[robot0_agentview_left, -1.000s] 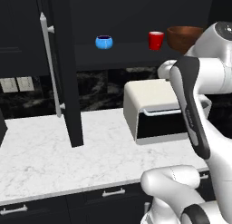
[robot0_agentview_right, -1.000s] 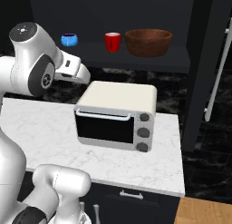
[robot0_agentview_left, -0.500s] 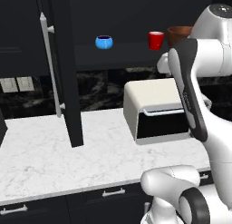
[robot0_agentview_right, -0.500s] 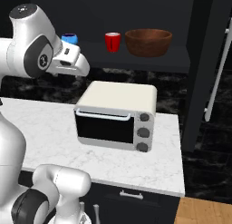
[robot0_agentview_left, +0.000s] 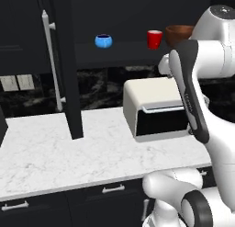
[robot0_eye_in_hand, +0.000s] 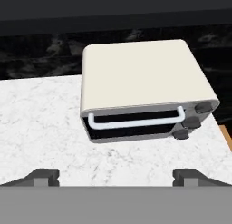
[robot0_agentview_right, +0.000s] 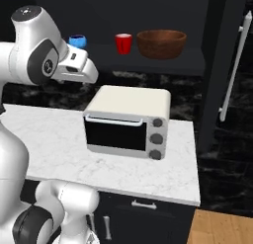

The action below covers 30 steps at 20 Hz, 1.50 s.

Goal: Gather all objects into one cabinet and sort the glasses and bowls to opposite sides.

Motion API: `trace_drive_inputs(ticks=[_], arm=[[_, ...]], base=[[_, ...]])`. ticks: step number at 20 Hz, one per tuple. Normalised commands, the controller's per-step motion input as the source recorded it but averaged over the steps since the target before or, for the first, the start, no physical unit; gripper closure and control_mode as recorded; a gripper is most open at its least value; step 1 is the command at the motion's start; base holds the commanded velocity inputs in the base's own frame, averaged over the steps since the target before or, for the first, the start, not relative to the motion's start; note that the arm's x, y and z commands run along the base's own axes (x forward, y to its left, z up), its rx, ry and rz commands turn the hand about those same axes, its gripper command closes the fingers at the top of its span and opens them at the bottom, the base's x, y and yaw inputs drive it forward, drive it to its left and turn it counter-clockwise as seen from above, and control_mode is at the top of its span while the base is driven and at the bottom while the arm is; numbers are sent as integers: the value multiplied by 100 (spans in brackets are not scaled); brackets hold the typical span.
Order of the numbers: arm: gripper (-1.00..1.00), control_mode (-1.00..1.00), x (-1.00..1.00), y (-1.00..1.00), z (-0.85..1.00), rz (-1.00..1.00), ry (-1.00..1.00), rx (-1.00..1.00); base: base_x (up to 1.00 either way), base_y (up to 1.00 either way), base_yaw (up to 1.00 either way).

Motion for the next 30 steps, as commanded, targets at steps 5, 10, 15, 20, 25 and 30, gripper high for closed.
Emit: trace_drive_inputs(ticks=[5,10,15,20,25,30], arm=[[-100,100,0,0,0,0,0,0],[-100,100,0,0,0,0,0,0],[-100,100,0,0,0,0,0,0],[-100,100,0,0,0,0,0,0],[-100,100,0,0,0,0,0,0],[-100,100,0,0,0,0,0,0]], base=[[-100,0,-47],[-49,2,-89],[0,0,-100],[0,0,-100],[0,0,-100],[0,0,-100]])
